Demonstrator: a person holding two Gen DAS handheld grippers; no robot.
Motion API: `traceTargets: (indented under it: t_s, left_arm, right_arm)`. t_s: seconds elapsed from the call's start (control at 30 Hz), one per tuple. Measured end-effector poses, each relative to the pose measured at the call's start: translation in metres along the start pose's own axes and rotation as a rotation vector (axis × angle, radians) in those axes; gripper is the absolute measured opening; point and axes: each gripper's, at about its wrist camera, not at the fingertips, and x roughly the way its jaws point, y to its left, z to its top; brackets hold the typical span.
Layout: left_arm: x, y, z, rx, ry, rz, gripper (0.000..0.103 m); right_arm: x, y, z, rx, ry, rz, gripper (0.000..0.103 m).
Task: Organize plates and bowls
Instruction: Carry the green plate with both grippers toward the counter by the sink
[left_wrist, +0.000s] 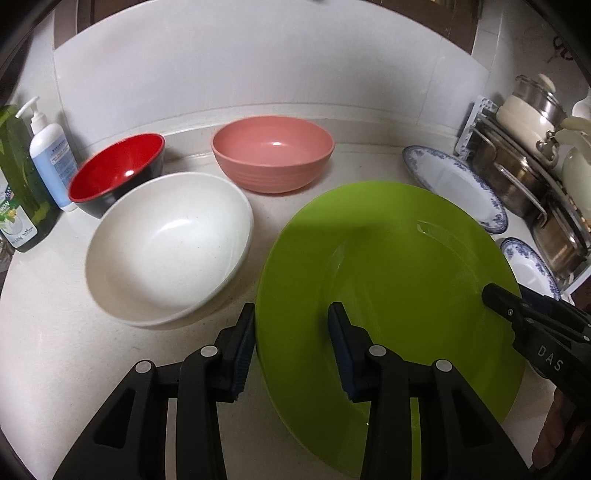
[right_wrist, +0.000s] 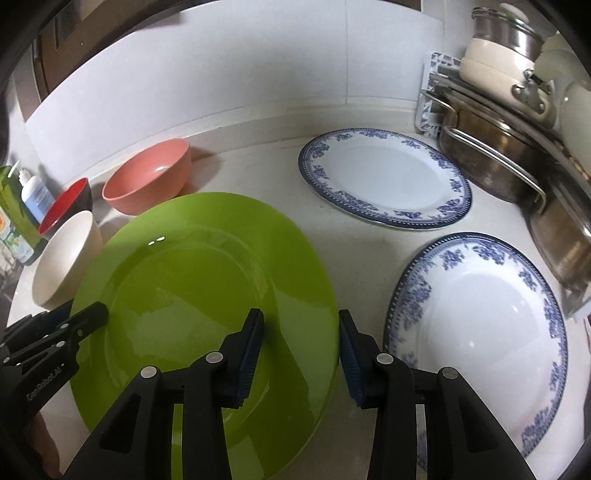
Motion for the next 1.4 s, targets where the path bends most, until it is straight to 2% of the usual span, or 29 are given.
traceTargets:
  t_s: [0.37, 0.77, 1.1, 1.4]
  left_arm:
    - [-0.06, 0.014, -0.01, -0.018, -0.084, 0.004, 0.038]
    - [-0.119, 0.066, -0.041, -0.101, -0.159, 0.067, 0.038]
    - [-0.151, 0.123, -0.072, -0.179, -0.163, 0.15, 0.038]
    - [-0.157, 0.177, -0.097, -0.243, -0.115, 0.22, 0.038]
  right_arm:
    - [-0.057, 0.016, -0.01, 0.011, -0.039, -0.003, 0.041]
    - [-0.1, 0.068, -0.026, -0.059, -0.089, 0.055, 0.041]
    - [-0.111, 0.128, -0.045, -0.138, -0.088, 0.135, 0.041]
    - [-0.105, 0.187, -0.065, -0.205, -0.056, 0.198, 0.041]
